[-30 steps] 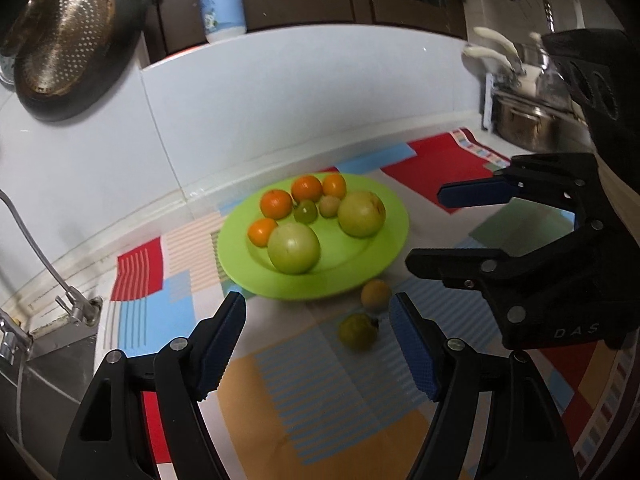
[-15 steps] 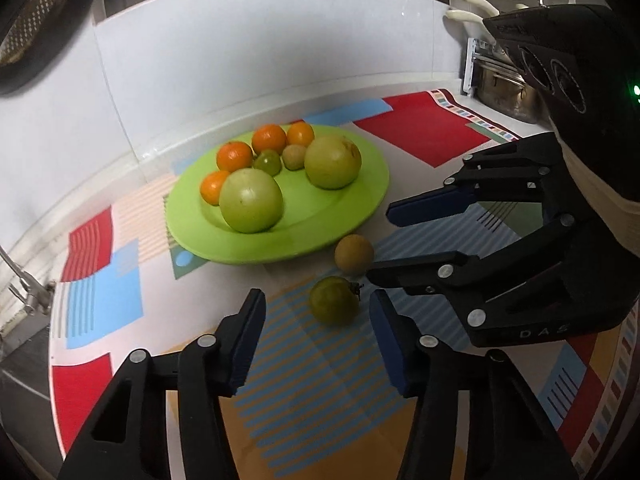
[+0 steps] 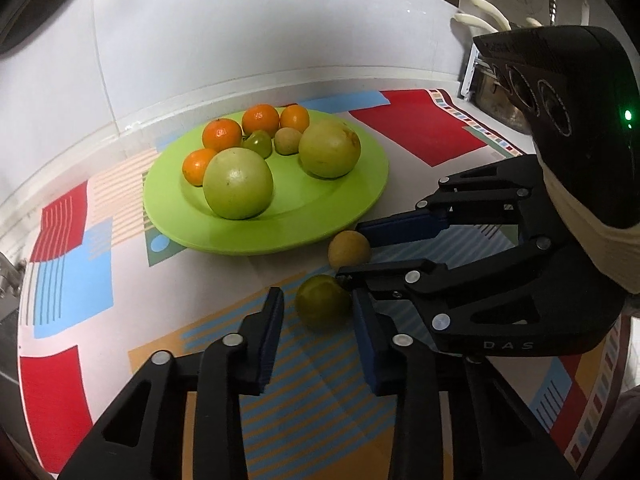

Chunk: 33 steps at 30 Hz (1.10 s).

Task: Organize fruits
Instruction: 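Grasp the brown round fruit with the right gripper while the left grasps the green lime, then carry the brown fruit and the lime over the green plate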

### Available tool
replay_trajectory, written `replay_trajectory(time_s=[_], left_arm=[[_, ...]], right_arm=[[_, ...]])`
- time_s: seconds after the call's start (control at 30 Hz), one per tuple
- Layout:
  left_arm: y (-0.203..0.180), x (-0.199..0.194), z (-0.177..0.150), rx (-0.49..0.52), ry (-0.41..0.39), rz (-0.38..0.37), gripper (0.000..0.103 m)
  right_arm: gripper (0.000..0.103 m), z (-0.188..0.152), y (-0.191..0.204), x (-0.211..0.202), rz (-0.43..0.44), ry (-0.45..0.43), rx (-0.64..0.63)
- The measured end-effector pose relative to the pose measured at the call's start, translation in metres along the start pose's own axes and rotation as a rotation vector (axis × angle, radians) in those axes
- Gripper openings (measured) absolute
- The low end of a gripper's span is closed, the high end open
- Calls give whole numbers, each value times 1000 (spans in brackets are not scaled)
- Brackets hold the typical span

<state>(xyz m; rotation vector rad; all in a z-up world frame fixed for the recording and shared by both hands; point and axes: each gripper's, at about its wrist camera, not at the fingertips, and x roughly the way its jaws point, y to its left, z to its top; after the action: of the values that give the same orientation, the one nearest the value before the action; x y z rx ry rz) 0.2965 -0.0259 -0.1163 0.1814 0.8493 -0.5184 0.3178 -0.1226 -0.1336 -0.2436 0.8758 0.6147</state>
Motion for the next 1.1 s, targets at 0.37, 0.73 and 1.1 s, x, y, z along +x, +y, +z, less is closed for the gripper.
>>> replay_trajectory(time_s=[0.37, 0.73, 1.1], left_arm=[[-8, -19, -7, -71, -9, 16, 29], [-16, -59, -17, -178, -69, 64, 29], [-29, -107, -19, -176, -157, 115, 29]], right_arm=[[30, -9, 0, -18, -5, -28, 91], [30, -18, 14, -62, -60, -105, 159], [30, -22, 30, -111, -131, -212, 190]])
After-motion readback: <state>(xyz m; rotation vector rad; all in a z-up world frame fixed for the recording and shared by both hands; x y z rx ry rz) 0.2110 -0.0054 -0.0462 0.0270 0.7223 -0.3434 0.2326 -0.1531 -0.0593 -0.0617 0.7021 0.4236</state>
